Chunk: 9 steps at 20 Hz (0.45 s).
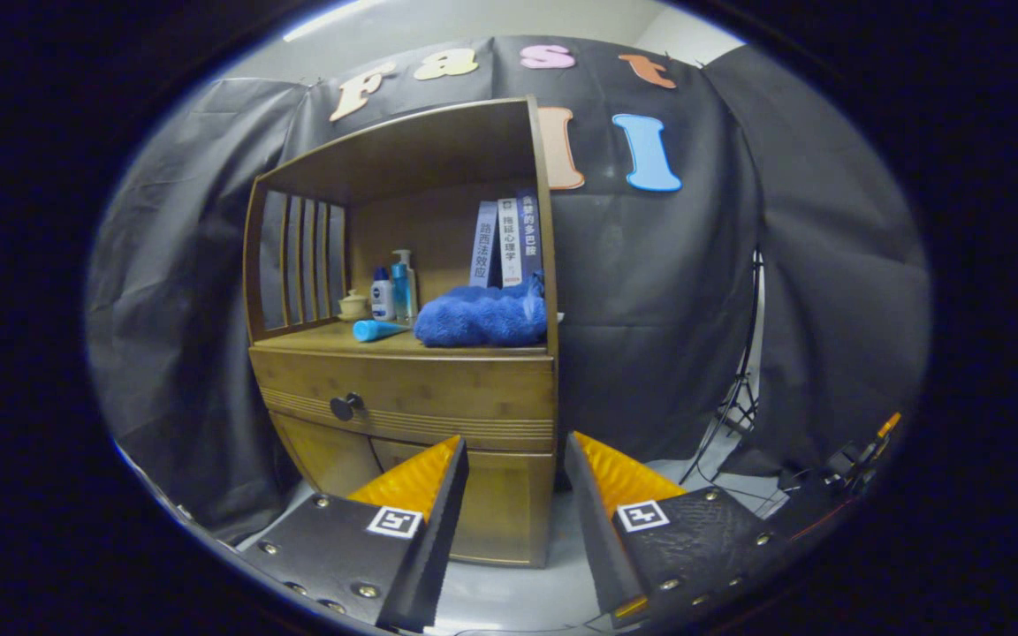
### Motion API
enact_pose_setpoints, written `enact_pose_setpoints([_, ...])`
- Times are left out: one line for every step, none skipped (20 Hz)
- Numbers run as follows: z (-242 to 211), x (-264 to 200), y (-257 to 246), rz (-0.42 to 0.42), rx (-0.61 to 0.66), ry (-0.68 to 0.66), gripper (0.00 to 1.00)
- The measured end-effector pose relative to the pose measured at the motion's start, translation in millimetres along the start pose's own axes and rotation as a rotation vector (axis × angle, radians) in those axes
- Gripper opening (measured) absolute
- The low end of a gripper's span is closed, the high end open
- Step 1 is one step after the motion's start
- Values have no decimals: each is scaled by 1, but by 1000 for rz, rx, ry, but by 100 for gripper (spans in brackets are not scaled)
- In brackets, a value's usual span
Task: Pull open the drawer, take out the items inside it, and place them on the countertop above the cabinet.
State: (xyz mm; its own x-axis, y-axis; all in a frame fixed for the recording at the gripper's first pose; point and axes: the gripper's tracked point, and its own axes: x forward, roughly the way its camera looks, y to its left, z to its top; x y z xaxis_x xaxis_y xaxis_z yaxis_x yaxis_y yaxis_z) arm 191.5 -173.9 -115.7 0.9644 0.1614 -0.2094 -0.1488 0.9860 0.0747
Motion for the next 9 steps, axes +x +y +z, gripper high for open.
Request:
enact_pose_setpoints([-1,0,-2,-4,5,-3,65])
enact_pose_setpoints([-2,1,-4,-7,9,-6,66])
enact_pose_setpoints([-3,1,-5,-10,10,-9,66])
enact_pose_setpoints([-4,1,-9,-21,5,-12,66])
enact_pose_setpoints([-5,2,-12,-31,-2,-15,65])
enact_pose_setpoints([-6,1,-14,-35,-4,-19,65])
enact_pose_setpoints([-7,2,-15,-40,-7,-25,66])
enact_pose_setpoints([-9,1,-19,-55,-12,-23,66])
enact_pose_setpoints([-12,-1,-23,-62,-19,-22,66])
